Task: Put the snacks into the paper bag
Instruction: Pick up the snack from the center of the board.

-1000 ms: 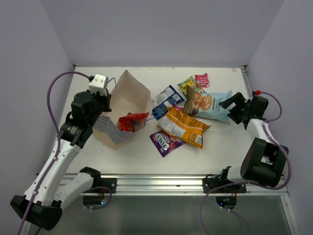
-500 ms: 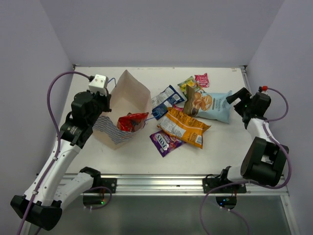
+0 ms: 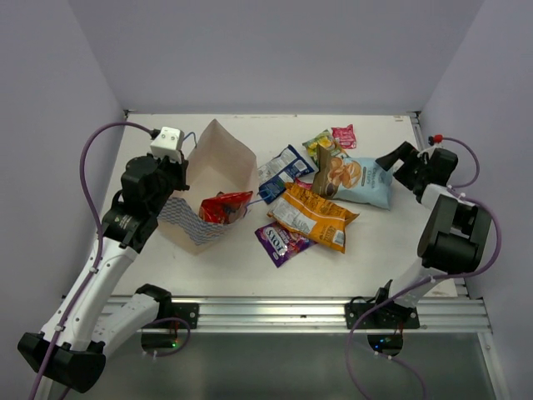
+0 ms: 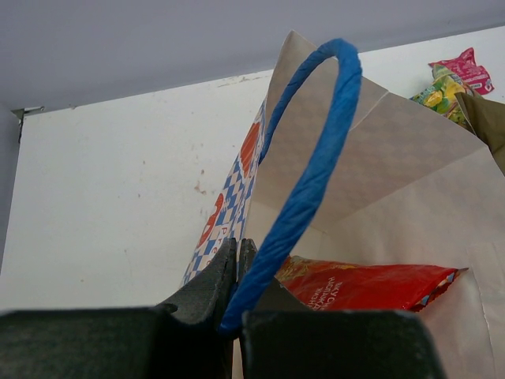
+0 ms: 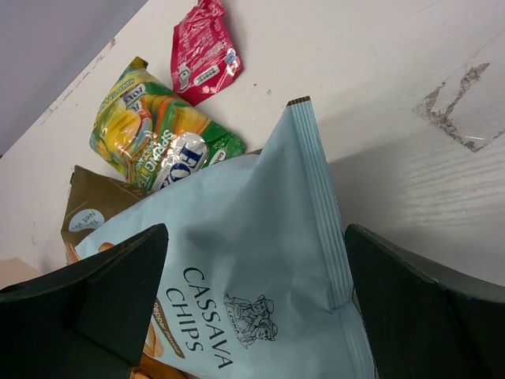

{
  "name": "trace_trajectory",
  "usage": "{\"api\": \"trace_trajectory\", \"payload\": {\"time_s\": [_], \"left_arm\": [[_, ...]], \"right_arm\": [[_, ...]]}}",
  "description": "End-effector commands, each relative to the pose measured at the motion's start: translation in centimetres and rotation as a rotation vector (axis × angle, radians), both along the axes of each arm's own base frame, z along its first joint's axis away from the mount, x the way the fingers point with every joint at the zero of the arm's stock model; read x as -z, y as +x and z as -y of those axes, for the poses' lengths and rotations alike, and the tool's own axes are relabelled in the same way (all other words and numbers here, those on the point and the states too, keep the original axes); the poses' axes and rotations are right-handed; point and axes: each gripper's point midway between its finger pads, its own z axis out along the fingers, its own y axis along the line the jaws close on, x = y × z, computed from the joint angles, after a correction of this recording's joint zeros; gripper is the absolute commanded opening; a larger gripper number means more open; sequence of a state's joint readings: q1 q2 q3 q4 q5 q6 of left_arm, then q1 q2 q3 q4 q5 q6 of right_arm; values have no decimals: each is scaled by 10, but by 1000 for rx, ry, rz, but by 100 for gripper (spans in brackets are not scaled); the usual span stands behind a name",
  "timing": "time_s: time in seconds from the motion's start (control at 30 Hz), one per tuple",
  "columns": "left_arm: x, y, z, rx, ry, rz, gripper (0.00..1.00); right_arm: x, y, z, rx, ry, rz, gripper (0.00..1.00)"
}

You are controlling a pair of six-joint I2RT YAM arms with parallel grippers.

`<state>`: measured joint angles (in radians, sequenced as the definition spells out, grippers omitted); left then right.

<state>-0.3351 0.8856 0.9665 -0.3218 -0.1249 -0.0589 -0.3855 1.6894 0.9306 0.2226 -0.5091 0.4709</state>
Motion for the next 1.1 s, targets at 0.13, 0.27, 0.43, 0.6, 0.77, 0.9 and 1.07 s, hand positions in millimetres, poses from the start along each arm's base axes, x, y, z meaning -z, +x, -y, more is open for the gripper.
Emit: {"api": "trace_trajectory", "payload": {"time_s": [0.13,0.27,0.43,0.6,0.77,0.9,1.07], "left_arm": [[-3,3,-2,-10,10,30,0],[-3,3,-2,-8,10,29,0],[-4,3,-1,-7,8,32,0],[-4,2,-2,-7,8,33,0],[-5,2,0,2,4,34,0],[-5,2,2,9,0,36,0],[-7,1,3,16,-4,38,0]], "right_arm": [[1,12,-14,-147,24,85,98],[15,8,-15,-146,32,60,98],[14,7,-22,-177,58,81,85],[8,6,-24,-183,63,94,46],[-16,5,-22,-158,45,141,15],[-47,0,-22,-147,12,194,3],[-87,-9,-18,-107,-65,242,0]]}}
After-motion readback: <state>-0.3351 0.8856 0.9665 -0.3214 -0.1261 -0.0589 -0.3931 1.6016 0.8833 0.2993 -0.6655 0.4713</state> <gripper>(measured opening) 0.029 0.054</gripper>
